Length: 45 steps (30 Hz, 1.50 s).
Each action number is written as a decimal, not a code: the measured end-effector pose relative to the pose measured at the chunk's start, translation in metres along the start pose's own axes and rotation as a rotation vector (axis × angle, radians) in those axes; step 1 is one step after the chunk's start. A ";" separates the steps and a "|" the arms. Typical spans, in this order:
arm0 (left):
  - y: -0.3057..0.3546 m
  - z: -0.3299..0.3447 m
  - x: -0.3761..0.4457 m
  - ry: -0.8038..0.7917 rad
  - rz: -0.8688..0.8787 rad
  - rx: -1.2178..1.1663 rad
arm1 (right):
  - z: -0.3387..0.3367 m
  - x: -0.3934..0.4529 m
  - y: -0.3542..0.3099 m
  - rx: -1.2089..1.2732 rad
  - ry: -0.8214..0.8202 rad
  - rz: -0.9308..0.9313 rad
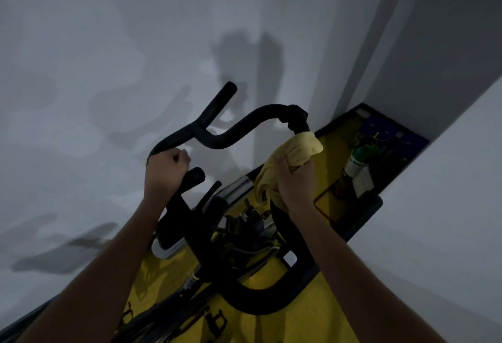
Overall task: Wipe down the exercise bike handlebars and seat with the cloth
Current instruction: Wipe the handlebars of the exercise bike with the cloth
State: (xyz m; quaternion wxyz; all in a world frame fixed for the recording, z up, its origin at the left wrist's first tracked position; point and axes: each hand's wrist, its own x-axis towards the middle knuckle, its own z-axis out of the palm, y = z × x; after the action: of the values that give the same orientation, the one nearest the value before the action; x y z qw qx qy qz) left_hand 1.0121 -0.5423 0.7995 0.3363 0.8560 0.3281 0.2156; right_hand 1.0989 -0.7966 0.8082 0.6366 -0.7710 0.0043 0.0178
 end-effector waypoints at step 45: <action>0.018 -0.002 -0.010 -0.286 0.011 0.140 | -0.006 0.022 -0.019 0.175 -0.011 0.176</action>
State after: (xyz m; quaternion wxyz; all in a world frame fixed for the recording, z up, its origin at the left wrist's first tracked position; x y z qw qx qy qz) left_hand 1.0111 -0.5586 0.8122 0.3178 0.9011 0.2865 0.0698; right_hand 1.1216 -0.7989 0.8272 0.6973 -0.7092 0.0702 0.0774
